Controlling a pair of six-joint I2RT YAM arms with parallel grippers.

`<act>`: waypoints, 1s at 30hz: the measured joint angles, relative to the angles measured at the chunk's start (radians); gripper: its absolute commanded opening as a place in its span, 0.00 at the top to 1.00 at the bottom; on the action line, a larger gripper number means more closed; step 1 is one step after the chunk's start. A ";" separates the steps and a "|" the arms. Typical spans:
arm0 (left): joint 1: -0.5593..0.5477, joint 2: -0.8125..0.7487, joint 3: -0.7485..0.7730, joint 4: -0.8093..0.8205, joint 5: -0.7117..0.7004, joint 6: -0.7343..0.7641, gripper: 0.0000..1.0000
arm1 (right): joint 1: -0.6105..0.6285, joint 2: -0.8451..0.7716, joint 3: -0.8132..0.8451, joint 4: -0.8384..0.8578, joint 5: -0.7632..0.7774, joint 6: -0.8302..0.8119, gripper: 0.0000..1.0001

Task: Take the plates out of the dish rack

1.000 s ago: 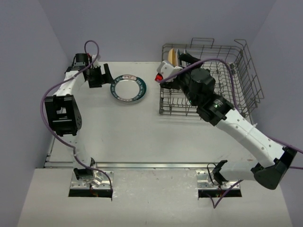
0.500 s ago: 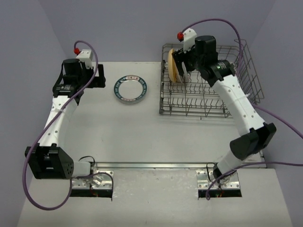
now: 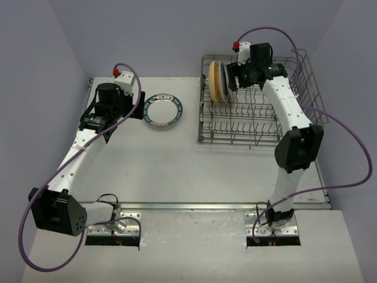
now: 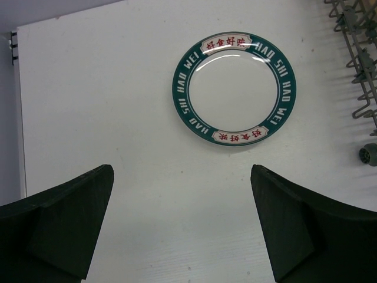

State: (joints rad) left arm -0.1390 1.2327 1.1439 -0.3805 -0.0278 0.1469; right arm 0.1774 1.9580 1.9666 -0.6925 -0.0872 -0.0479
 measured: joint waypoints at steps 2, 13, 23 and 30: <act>0.000 0.000 0.000 0.003 -0.013 0.004 0.00 | 0.001 0.028 0.024 -0.001 -0.005 0.000 0.26; -0.003 0.019 -0.013 0.003 -0.032 0.005 0.00 | 0.008 0.187 0.144 0.016 0.008 -0.004 0.31; -0.003 0.059 -0.013 0.004 -0.032 0.001 0.00 | 0.001 0.298 0.191 0.042 0.043 -0.016 0.55; -0.003 0.061 -0.013 0.005 -0.032 -0.005 0.00 | -0.005 0.343 0.196 0.039 0.019 -0.009 0.93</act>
State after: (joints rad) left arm -0.1425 1.2942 1.1305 -0.3759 -0.0597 0.1415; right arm 0.1729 2.3013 2.1628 -0.6532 -0.0686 -0.0569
